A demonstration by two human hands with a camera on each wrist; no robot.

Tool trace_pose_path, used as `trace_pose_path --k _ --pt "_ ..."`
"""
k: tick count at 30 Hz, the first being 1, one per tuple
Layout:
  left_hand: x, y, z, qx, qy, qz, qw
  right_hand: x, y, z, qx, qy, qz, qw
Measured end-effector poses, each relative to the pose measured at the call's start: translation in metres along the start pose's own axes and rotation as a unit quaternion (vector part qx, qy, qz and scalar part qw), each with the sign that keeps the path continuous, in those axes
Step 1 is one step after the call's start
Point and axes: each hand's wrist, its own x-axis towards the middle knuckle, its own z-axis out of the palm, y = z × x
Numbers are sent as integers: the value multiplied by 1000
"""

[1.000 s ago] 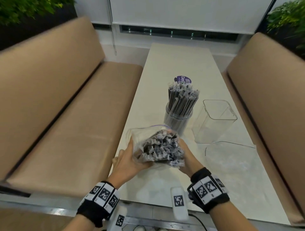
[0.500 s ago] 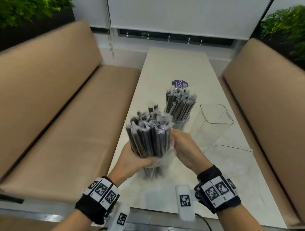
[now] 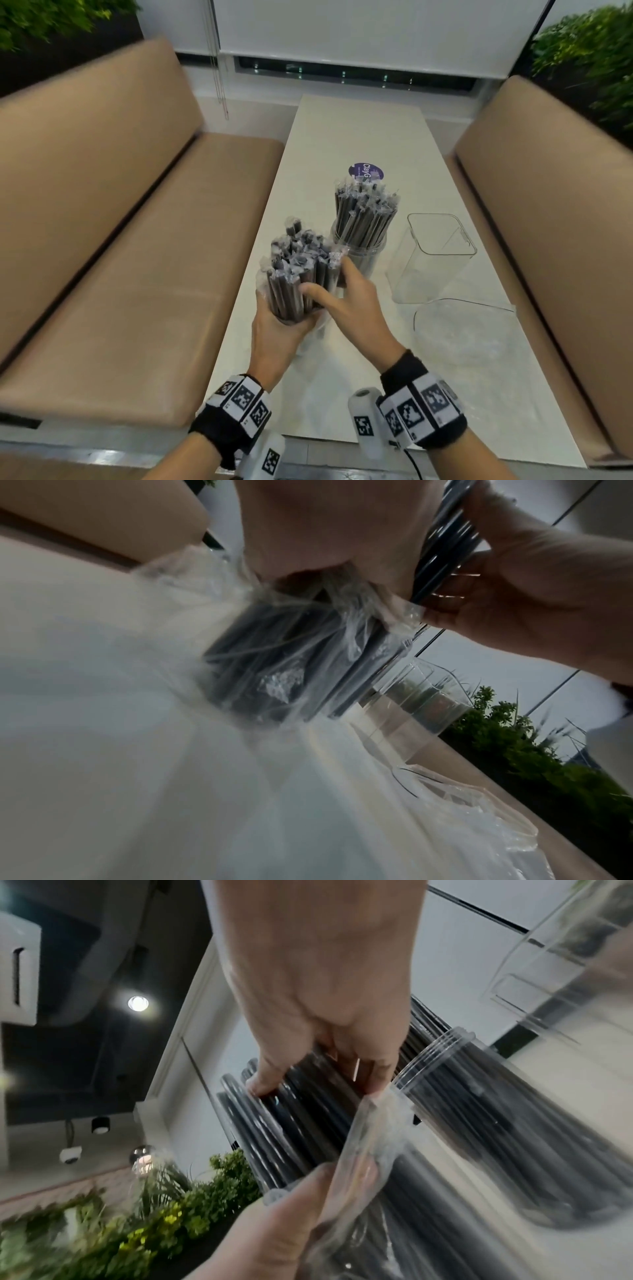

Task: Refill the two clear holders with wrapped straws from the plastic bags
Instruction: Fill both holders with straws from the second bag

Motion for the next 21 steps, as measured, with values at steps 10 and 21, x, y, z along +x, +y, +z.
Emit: trace_pose_path --k 10,21 --pt "23 28 0 -14 -134 21 991 23 -25 -32 -1 89 -72 993" --pt "30 44 0 7 -242 -36 970 55 -47 -68 79 134 -37 987"
